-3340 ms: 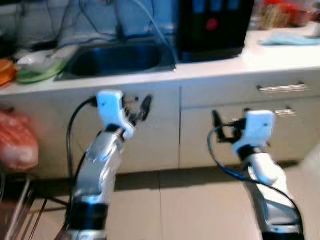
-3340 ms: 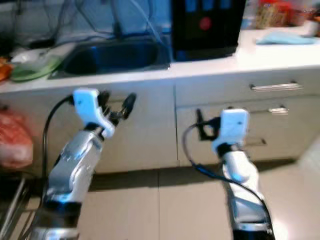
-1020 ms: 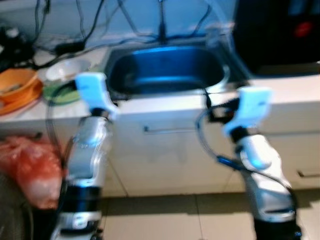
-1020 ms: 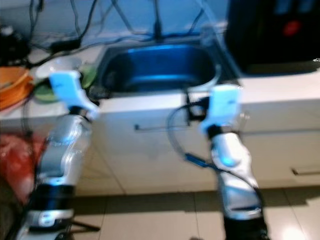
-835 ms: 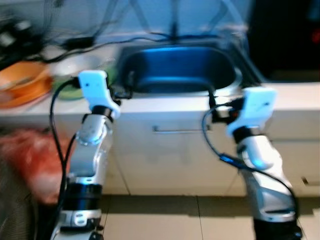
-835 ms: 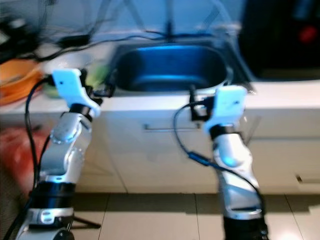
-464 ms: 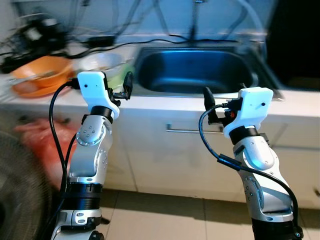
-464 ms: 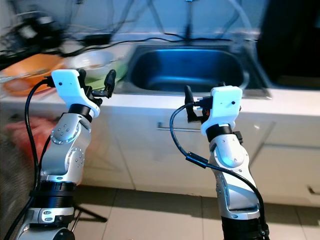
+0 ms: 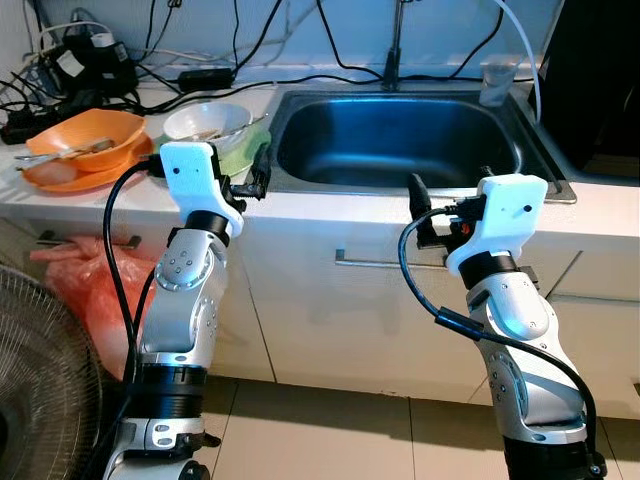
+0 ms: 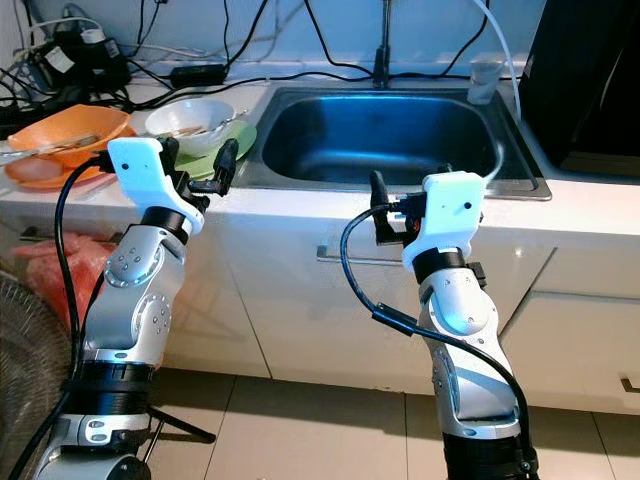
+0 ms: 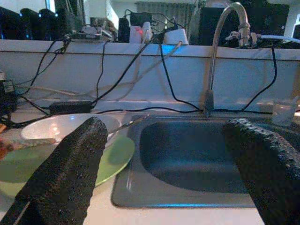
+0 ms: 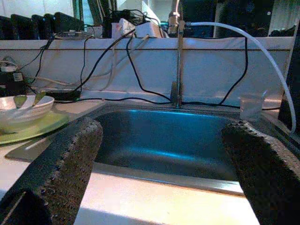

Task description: Kitchen organization

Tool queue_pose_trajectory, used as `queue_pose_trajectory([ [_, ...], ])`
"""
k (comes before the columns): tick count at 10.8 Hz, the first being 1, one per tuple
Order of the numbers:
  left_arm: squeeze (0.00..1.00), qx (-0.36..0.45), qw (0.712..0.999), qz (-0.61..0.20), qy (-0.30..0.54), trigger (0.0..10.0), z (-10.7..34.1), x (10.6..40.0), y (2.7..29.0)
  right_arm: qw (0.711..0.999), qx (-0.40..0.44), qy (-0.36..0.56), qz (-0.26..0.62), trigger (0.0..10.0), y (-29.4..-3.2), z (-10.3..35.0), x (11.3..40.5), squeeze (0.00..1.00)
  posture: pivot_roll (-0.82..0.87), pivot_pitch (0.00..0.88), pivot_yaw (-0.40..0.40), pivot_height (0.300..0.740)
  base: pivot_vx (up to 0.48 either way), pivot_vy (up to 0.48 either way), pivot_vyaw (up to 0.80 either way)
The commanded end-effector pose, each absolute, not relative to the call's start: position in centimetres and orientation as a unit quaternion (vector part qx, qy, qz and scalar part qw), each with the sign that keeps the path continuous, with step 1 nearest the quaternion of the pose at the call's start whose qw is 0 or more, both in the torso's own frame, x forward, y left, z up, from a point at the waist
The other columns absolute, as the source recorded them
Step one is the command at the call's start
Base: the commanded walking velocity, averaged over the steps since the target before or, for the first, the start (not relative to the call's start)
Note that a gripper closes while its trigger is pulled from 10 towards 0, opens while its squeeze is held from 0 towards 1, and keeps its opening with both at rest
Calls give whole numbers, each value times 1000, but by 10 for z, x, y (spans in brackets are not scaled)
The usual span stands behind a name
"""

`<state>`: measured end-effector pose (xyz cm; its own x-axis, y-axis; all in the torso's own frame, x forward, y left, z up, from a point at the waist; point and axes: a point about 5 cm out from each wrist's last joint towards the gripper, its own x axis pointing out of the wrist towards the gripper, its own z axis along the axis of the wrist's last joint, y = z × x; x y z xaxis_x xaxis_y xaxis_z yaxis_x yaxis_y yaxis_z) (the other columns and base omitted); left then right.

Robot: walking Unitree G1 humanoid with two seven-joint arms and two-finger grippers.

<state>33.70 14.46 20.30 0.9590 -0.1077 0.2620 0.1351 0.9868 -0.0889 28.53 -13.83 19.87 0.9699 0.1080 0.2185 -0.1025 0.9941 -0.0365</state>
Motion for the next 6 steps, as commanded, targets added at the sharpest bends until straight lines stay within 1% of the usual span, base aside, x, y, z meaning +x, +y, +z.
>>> queue_pose_trajectory([
  [1, 0, -58, 987, -66, -135, 10000, 209, 340, 142, 992, -11, -115, 54, 10000, -138, 202, 286, 0, -94, 0, 84, 740, 472, 0, 0],
  [6, 0, -56, 985, -61, -149, 10000, 214, 339, 140, 991, -11, -117, 57, 10000, -138, 203, 286, 0, -93, 0, 82, 740, 463, 0, 0],
])
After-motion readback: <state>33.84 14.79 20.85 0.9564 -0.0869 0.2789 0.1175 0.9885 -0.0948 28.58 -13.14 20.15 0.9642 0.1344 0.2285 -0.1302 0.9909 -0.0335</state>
